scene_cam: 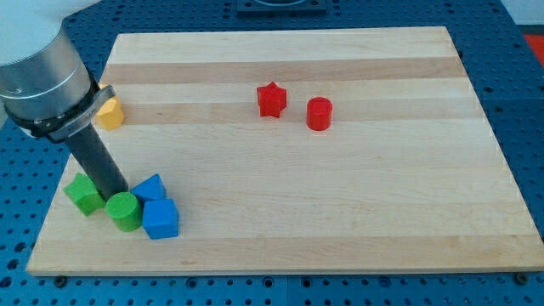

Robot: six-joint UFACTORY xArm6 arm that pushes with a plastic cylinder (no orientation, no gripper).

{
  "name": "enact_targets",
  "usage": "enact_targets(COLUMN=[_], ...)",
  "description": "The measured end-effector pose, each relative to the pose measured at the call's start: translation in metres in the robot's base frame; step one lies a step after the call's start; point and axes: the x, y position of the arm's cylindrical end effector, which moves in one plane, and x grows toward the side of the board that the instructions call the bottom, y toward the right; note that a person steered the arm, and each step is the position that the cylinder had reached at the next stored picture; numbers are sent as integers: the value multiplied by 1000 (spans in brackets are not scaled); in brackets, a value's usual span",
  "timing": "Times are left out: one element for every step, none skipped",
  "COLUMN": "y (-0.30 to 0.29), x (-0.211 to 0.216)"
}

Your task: Separate the blue blocks from green circle

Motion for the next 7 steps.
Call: enact_targets(y=[22, 45, 48, 48, 48, 48, 58], x=[0, 0, 5, 15, 30, 38, 39])
